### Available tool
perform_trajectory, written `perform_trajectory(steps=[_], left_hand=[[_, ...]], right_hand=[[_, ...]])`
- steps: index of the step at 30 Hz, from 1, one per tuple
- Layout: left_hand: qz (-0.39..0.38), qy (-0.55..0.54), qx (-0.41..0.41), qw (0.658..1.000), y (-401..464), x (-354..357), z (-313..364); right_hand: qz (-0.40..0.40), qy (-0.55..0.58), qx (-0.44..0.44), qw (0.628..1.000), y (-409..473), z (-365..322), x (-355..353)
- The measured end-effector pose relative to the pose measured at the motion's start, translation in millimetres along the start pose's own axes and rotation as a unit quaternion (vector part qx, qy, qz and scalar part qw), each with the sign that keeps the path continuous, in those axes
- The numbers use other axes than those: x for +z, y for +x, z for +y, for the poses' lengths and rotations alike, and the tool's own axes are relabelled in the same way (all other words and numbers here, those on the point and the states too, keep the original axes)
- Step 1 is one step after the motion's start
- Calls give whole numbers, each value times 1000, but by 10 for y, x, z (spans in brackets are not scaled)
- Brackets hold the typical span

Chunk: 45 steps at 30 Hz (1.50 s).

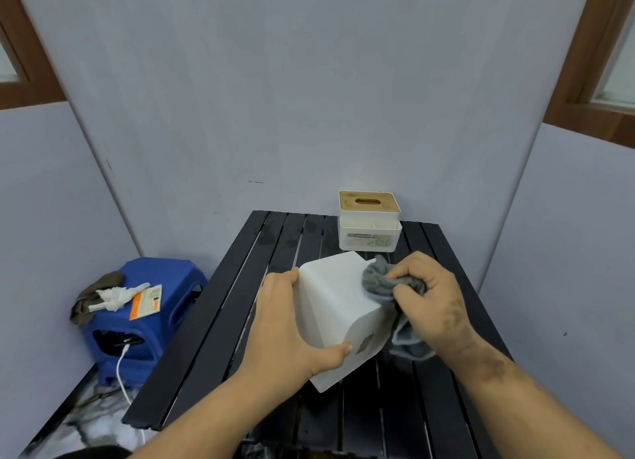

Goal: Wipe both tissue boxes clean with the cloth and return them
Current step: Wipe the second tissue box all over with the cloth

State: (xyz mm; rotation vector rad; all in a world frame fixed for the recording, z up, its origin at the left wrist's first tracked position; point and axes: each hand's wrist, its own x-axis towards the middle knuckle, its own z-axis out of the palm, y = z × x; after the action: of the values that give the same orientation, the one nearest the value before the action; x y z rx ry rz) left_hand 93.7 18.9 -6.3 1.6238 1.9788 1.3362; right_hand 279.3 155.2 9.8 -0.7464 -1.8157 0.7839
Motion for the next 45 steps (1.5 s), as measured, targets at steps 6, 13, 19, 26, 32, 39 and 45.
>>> perform_trajectory(steps=[6,13,19,26,32,39,45], left_hand=[[-13,31,40,999,-25,-14,54],[-31,60,71,995,-70,-10,125],[-46,79,77,993,-88,-26,154],[-38,78,72,994,-83,-29,163],[-25,58,64,996,-75,-42,120],[-14,43,69,997,-52,-41,105],[-10,60,67,996,-18,-19,60]], right_hand=[[43,-4,130,991,93,166,-101],[27,-37,139,989,96,57,-142],[0,-81,73,994,98,27,-156],[-22,-185,-22,982,65,1,-81],[-79,-172,-132,973,-74,-206,22],[-134,-103,-158,973,-55,-260,-25],[-77,-172,-56,981,38,-51,-112]])
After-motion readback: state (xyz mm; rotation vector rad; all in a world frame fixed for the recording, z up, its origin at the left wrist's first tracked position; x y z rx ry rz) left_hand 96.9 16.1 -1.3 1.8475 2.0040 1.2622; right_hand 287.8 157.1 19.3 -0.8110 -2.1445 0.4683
